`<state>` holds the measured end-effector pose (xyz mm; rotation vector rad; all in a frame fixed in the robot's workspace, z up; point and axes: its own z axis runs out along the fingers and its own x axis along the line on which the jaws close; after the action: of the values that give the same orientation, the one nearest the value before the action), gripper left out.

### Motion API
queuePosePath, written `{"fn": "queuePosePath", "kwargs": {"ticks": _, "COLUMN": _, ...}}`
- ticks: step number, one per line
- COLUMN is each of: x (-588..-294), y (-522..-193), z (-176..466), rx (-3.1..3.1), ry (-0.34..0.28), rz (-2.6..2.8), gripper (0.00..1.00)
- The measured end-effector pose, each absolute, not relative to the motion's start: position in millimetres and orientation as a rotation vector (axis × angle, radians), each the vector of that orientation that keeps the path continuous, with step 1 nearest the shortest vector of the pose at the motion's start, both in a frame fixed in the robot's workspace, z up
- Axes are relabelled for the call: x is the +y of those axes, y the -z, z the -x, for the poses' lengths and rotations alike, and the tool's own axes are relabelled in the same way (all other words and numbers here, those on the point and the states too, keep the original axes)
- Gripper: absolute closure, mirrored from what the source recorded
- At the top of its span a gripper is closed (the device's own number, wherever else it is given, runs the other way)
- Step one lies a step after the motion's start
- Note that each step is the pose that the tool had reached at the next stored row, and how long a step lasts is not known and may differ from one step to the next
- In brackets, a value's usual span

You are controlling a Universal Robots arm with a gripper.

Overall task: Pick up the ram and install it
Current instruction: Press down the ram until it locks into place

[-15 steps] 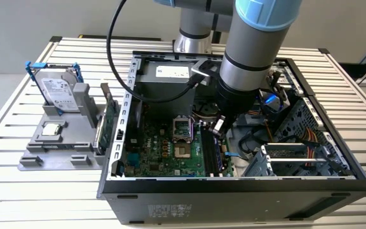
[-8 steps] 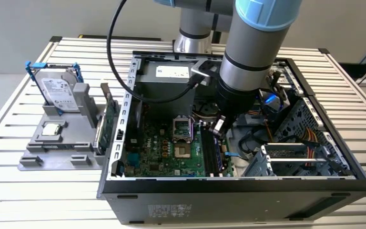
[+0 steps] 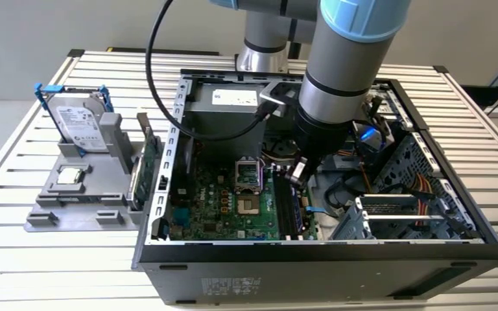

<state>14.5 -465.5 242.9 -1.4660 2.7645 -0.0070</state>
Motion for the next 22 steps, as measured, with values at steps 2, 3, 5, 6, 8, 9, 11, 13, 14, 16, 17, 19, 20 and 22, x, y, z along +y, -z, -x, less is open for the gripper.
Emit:
{"fn": "queuePosePath", "kwargs": {"ticks": 2, "x": -465.4, "y": -242.8, "z": -14.6, "rx": 2.76, "ry": 0.007, "rz": 1.474, "gripper": 1.0}}
{"fn": "queuePosePath", "kwargs": {"ticks": 3, "x": -465.4, "y": -242.8, "z": -14.5, "rx": 2.758, "ry": 0.007, "rz": 1.478, "gripper": 1.0}}
{"fn": "queuePosePath", "kwargs": {"ticks": 5, "x": -465.4, "y": -242.8, "z": -14.6, "rx": 2.751, "ry": 0.007, "rz": 1.491, "gripper": 1.0}}
{"fn": "queuePosePath", "kwargs": {"ticks": 6, "x": -465.4, "y": -242.8, "z": -14.5, "rx": 2.744, "ry": 0.006, "rz": 1.503, "gripper": 1.0}}
{"fn": "queuePosePath", "kwargs": {"ticks": 8, "x": -465.2, "y": -242.6, "z": -14.6, "rx": 2.731, "ry": 0.006, "rz": 1.527, "gripper": 1.0}}
{"fn": "queuePosePath", "kwargs": {"ticks": 9, "x": -465.1, "y": -242.6, "z": -14.6, "rx": 2.724, "ry": 0.006, "rz": 1.54, "gripper": 1.0}}
{"fn": "queuePosePath", "kwargs": {"ticks": 11, "x": -465.0, "y": -242.6, "z": -14.6, "rx": 2.705, "ry": 0.004, "rz": 1.572, "gripper": 1.0}}
{"fn": "queuePosePath", "kwargs": {"ticks": 13, "x": -465.0, "y": -242.1, "z": -14.5, "rx": 2.688, "ry": 0.001, "rz": 1.598, "gripper": 1.0}}
{"fn": "queuePosePath", "kwargs": {"ticks": 14, "x": -465.0, "y": -241.8, "z": -14.5, "rx": 2.681, "ry": -0.001, "rz": 1.608, "gripper": 1.0}}
{"fn": "queuePosePath", "kwargs": {"ticks": 16, "x": -465.0, "y": -241.8, "z": -14.5, "rx": 2.673, "ry": -0.004, "rz": 1.62, "gripper": 1.0}}
{"fn": "queuePosePath", "kwargs": {"ticks": 17, "x": -465.0, "y": -241.7, "z": -14.6, "rx": 2.671, "ry": -0.007, "rz": 1.623, "gripper": 1.0}}
{"fn": "queuePosePath", "kwargs": {"ticks": 19, "x": -465.0, "y": -241.6, "z": -14.5, "rx": 2.669, "ry": -0.012, "rz": 1.626, "gripper": 1.0}}
{"fn": "queuePosePath", "kwargs": {"ticks": 20, "x": -465.0, "y": -241.5, "z": -14.5, "rx": 2.668, "ry": -0.012, "rz": 1.628, "gripper": 1.0}}
{"fn": "queuePosePath", "kwargs": {"ticks": 22, "x": -465.0, "y": -241.5, "z": -14.5, "rx": 2.668, "ry": -0.013, "rz": 1.628, "gripper": 1.0}}
